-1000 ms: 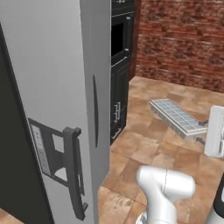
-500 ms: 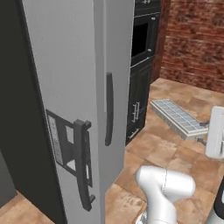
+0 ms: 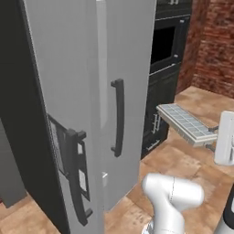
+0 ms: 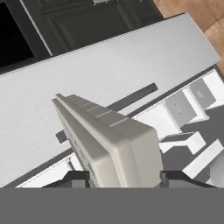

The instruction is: The ice cube tray has been filled with water. Take the tray and place it in the freezer to make ice. Close the freezer door after placing the tray.

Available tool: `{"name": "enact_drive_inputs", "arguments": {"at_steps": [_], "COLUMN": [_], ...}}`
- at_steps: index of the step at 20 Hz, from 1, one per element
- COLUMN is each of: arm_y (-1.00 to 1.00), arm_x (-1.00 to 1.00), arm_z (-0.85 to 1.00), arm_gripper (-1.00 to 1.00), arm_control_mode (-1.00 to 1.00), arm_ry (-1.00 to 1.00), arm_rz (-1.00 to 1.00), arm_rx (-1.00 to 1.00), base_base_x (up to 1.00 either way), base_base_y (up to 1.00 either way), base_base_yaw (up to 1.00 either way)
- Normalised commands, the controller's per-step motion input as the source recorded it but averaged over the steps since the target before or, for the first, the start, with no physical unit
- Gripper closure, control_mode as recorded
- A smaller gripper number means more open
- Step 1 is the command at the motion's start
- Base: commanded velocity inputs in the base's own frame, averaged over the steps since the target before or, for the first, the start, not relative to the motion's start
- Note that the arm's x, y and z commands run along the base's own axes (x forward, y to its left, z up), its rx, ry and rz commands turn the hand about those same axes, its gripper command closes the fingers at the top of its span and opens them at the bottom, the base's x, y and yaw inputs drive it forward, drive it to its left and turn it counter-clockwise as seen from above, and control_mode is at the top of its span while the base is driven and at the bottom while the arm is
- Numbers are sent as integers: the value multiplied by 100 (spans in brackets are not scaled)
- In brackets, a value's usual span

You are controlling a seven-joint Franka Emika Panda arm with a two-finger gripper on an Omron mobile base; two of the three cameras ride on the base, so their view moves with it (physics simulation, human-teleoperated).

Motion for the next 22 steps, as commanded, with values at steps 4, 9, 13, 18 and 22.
{"name": "enact_drive_inputs", "arguments": {"at_steps": [4,9,13,18,22], "arm_y": [0,0,0,0,0], "arm_x": [0,0,0,0,0], "arm_z": [0,0,0,0,0], "arm_gripper": [100,100,100,100,100], "arm_control_mode": [100,100,100,100,100], "arm_ry": [0,0,0,0,0], "arm_rz": [0,0,0,0,0], "arm_rx": [0,0,0,0,0], "base_base_x": [29,13,6,0,0], "base_base_y": [-38,-24,-21,-30,-36], "base_base_yaw": [32,34,38,39,38]}}
